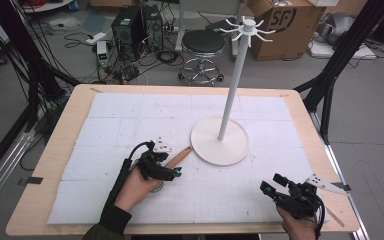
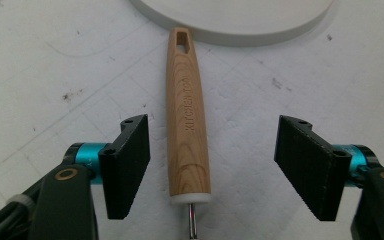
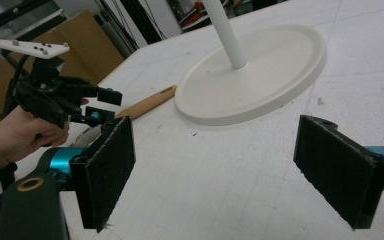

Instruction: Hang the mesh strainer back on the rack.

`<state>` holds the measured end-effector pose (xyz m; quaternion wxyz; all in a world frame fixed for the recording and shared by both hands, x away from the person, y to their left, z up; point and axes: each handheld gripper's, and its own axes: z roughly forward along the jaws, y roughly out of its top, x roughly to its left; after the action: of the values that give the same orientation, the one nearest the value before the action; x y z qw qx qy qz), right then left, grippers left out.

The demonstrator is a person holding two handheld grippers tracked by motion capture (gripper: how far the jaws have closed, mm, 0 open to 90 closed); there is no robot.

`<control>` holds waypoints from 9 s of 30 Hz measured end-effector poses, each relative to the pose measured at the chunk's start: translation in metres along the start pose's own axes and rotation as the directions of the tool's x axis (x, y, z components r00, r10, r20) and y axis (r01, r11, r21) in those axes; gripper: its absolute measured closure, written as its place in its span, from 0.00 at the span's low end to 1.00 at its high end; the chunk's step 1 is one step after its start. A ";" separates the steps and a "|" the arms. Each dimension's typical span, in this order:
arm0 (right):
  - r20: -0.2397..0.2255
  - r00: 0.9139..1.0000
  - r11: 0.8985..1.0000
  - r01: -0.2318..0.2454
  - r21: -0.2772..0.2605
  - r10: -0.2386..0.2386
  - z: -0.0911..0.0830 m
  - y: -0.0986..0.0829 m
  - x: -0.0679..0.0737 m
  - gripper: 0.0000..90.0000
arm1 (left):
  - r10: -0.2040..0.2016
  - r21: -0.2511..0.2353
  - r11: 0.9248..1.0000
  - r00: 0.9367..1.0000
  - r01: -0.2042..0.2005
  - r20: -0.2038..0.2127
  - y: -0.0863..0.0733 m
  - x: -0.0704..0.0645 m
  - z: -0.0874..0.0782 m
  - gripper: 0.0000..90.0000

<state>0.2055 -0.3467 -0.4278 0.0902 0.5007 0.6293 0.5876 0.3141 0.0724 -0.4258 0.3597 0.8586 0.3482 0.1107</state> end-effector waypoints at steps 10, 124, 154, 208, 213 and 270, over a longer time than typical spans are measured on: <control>0.007 1.000 1.000 -0.003 -0.007 0.003 -0.003 -0.001 0.000 0.18 | 0.033 0.119 0.993 0.999 -0.028 -0.041 -0.002 0.001 0.013 0.47; -0.034 0.999 1.000 -0.023 -0.004 0.023 0.021 0.008 -0.020 0.18 | 0.125 -0.717 0.686 0.951 0.123 0.283 0.173 -0.006 -0.112 0.77; -0.021 0.999 0.999 -0.030 -0.013 0.030 0.017 0.009 -0.021 0.18 | 0.139 -0.719 0.684 0.944 0.126 0.298 0.185 -0.019 -0.112 0.77; -0.021 1.000 1.000 -0.016 -0.013 0.016 0.011 0.002 -0.015 0.18 | 0.063 -0.674 0.726 0.963 0.136 0.263 0.146 0.002 -0.088 0.29; -0.019 1.000 1.000 -0.006 -0.010 0.005 0.011 0.001 -0.011 0.18 | 0.082 -0.687 0.713 0.956 0.141 0.281 0.128 0.005 -0.093 0.28; -0.089 0.979 0.983 0.185 -0.014 -0.186 0.066 0.015 0.029 0.18 | -0.169 -0.585 0.764 0.960 0.271 0.223 -0.107 0.044 -0.108 0.25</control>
<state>0.2464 -0.2856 -0.4209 0.1175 0.4125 0.6749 0.6004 0.2430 0.2141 -0.4256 0.6540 0.6554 0.3626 0.1060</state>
